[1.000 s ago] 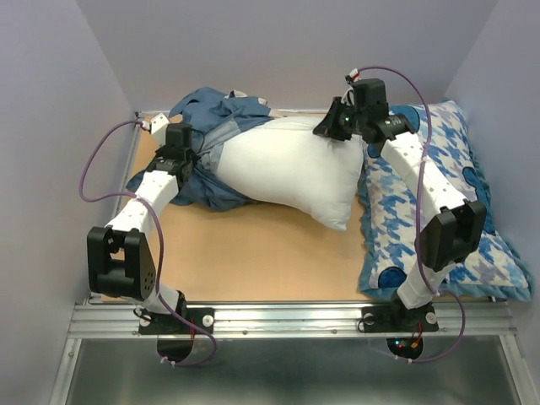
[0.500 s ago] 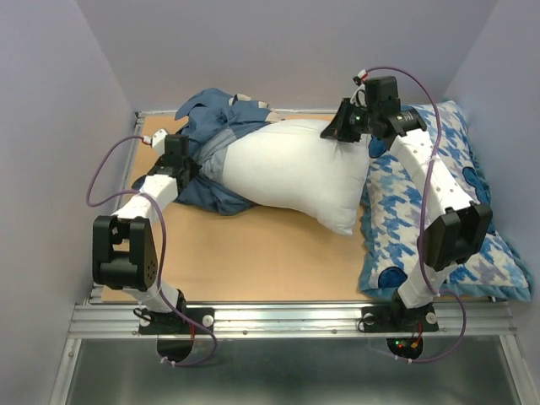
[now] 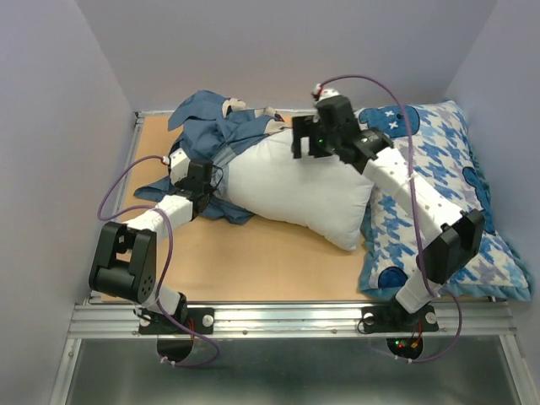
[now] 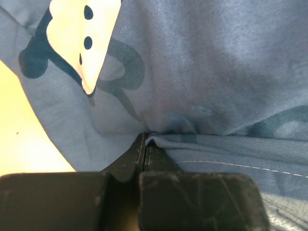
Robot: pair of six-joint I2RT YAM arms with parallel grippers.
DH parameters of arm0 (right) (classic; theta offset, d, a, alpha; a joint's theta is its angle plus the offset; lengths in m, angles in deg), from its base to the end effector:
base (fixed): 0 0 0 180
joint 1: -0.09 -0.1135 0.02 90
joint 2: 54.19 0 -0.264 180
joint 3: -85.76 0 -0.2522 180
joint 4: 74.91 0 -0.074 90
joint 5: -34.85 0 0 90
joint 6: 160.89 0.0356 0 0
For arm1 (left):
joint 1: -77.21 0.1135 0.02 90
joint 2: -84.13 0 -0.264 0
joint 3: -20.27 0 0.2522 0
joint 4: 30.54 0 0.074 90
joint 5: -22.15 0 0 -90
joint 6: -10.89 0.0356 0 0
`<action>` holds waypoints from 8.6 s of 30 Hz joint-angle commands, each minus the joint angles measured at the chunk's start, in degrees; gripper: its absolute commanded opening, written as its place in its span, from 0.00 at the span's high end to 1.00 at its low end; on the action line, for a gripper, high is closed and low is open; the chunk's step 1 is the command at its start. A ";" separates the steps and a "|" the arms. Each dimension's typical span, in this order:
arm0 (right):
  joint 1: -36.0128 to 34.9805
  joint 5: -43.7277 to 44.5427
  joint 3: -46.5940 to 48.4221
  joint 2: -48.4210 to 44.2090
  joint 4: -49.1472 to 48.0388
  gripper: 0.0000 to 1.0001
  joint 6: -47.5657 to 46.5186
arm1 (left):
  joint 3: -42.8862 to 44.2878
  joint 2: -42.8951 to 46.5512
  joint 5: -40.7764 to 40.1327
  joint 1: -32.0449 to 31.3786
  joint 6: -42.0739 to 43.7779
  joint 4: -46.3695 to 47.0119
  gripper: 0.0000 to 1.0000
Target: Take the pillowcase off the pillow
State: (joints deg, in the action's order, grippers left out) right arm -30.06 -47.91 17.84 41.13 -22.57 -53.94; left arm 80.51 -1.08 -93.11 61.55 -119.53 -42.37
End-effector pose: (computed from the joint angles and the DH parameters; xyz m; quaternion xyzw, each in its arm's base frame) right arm 0.3264 0.1844 0.3855 -0.0733 0.8850 0.1309 0.4408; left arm 0.3041 -0.0695 0.2065 -0.2827 0.8312 -0.0328 0.4775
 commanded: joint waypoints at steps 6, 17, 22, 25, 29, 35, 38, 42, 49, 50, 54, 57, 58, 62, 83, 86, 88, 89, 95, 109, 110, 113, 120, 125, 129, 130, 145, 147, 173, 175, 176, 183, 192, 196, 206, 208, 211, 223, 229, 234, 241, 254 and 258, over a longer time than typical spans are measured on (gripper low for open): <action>-17.47 12.09 -11.30 -6.03 -14.14 0.00 -5.96 | 0.01 3.03 0.99 -0.60 1.05 -5.54 1.00; -21.26 13.67 -18.78 8.28 -26.01 0.00 -6.32 | 0.72 3.91 3.81 -1.21 2.37 -4.22 1.00; -21.00 14.46 -18.97 15.75 -31.38 0.00 -6.14 | 1.25 2.95 4.78 -2.09 2.72 -3.78 1.00; -20.48 13.33 -16.07 21.47 -31.38 0.05 -6.23 | 1.51 2.94 5.48 -2.79 3.16 -3.52 1.00; -20.21 14.64 -10.97 22.80 -27.35 0.99 -5.35 | 1.77 4.70 7.15 -3.06 5.52 -3.17 1.00; -18.02 13.50 5.01 15.94 -12.95 0.99 -1.93 | 4.49 11.10 14.96 -4.37 12.29 0.70 0.47; -17.05 14.81 16.35 16.64 -2.59 0.99 -0.78 | 6.16 16.73 16.47 -7.09 14.67 1.93 0.26; -16.34 14.90 26.12 18.49 2.44 1.00 -0.34 | 8.10 22.27 11.74 -12.00 14.85 -0.78 0.18; -14.76 11.57 32.27 18.58 5.27 1.00 1.16 | 2.93 27.37 -2.41 -23.95 5.03 -3.87 0.17; -14.59 11.30 33.24 18.84 5.79 1.00 1.24 | 2.13 27.64 -3.91 -25.20 3.87 -3.87 0.17; -14.15 9.63 37.03 17.97 8.61 1.00 1.07 | -0.42 26.51 -12.17 -27.76 0.09 -6.57 0.17; -14.06 9.37 35.98 16.47 8.87 0.99 1.33 | 0.71 25.01 -19.11 -27.76 -4.56 -10.72 0.16; -14.06 8.76 35.02 15.34 8.87 0.99 1.42 | 1.94 23.87 -20.78 -27.24 -5.71 -13.42 0.16; -14.06 7.00 33.60 12.26 8.87 0.99 1.77 | 5.89 19.74 -22.56 -23.64 -8.09 -18.54 0.22; -11.07 -1.01 37.03 -0.92 9.92 0.99 2.91 | 6.86 5.59 -8.06 11.60 -5.10 -8.70 1.00; -10.46 -0.39 37.12 -2.60 10.45 0.99 2.74 | 8.53 2.35 -5.87 14.94 -5.19 -8.18 1.00; -9.93 -0.57 36.94 -4.01 10.72 0.99 2.91 | 9.50 -0.65 -3.40 17.85 -5.28 -7.21 1.00; -9.84 -0.74 36.77 -4.36 10.89 0.99 3.00 | 11.25 -1.96 -3.05 18.47 -5.28 -7.29 1.00; -9.57 -1.79 33.60 -6.64 11.07 0.99 3.35 | 16.45 -10.23 0.20 22.59 -4.84 -8.44 1.00; -6.42 -6.79 8.04 -6.57 0.54 1.00 4.05 | 5.66 -3.05 2.67 16.90 -6.41 -4.23 1.00; -5.37 -10.81 7.24 -5.52 -0.61 0.99 4.75 | 1.73 -1.55 2.41 16.11 -7.90 -3.70 1.00; -1.41 -15.40 8.89 1.15 -3.25 0.99 5.29 | -4.19 4.69 1.27 10.66 -10.02 -2.29 1.00; 0.01 -10.42 27.08 16.81 3.31 0.58 4.50 | -11.67 15.50 -2.08 4.85 -12.40 -3.16 1.00; -3.94 1.16 21.92 13.58 3.25 0.18 1.69 | -11.94 18.23 -1.55 4.59 -11.70 -3.60 1.00; -6.84 5.23 15.43 7.61 -0.86 0.00 -1.38 | -11.50 18.67 -0.93 3.53 -11.69 -3.52 1.00; -9.37 5.76 14.02 6.81 -2.19 0.00 -3.13 | -11.32 19.02 -0.94 3.18 -11.69 -3.52 1.00; -22.50 11.82 2.13 21.72 -28.57 0.00 -12.99 | -9.65 21.84 -0.50 2.92 -10.29 -4.48 1.00; -22.58 14.02 3.01 27.18 -29.35 0.00 -13.25 | -9.48 22.10 -0.32 2.83 -10.11 -4.66 1.00; -13.80 19.75 0.47 3.56 -13.10 1.00 -2.45 | 8.19 15.26 -1.99 21.63 -4.49 -10.46 1.00; -12.75 18.34 0.29 1.36 -12.49 0.99 -2.19 | 9.15 13.85 -1.55 22.69 -4.40 -10.72 1.00; -12.39 17.29 0.46 -0.48 -12.05 0.99 -1.49 | 9.33 12.36 -1.99 23.21 -4.40 -10.81 1.00; -8.44 7.89 4.50 -5.76 -8.36 1.00 -0.34 | 10.03 4.97 -2.34 26.82 -2.99 -10.46 1.00; -7.82 7.43 11.36 -7.17 -3.35 0.99 -0.60 | 12.40 -2.32 -1.20 28.14 -2.29 -9.84 1.00; -7.47 7.78 13.64 -7.61 -1.94 0.99 -0.60 | 13.64 -4.17 -0.58 28.23 -2.03 -9.58 1.00; -6.85 9.10 24.89 -4.55 0.61 1.00 0.89 | 15.04 -5.14 0.99 28.58 -1.85 -9.58 1.00; -6.94 9.71 27.26 -3.14 0.61 1.00 1.50 | 14.96 -3.92 1.96 28.49 -1.68 -9.41 1.00; -6.85 10.51 33.15 0.99 0.52 0.99 2.56 | 13.82 -1.12 5.91 28.49 -0.62 -7.65 1.00; -6.94 0.07 16.59 9.26 -18.97 0.99 9.94 | 8.45 13.92 18.83 28.40 5.79 -4.83 0.57; -8.61 -6.80 4.43 11.01 -31.37 1.00 17.67 | 12.05 20.07 26.82 28.40 10.88 -8.00 0.26; -11.06 -12.08 2.41 13.31 -33.58 0.82 17.59 | 13.37 25.61 35.25 25.33 14.31 -8.35 0.25; -11.42 -13.22 -6.73 1.37 -34.28 0.00 16.63 | 11.00 34.05 40.28 13.05 16.78 -5.71 0.25; -11.33 -0.66 -33.18 -30.98 -32.53 0.00 13.56 | 6.52 44.78 41.43 10.30 20.47 -6.33 0.23; -11.33 5.22 -38.72 -38.71 -28.49 0.00 13.37 | 5.91 46.80 41.60 10.30 21.88 -8.61 0.23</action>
State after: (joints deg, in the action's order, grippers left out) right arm -41.51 -50.49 -16.65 6.64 -53.62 -39.08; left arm 86.98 43.95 -52.43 72.04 -100.43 -51.37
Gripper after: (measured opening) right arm 0.998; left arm 0.764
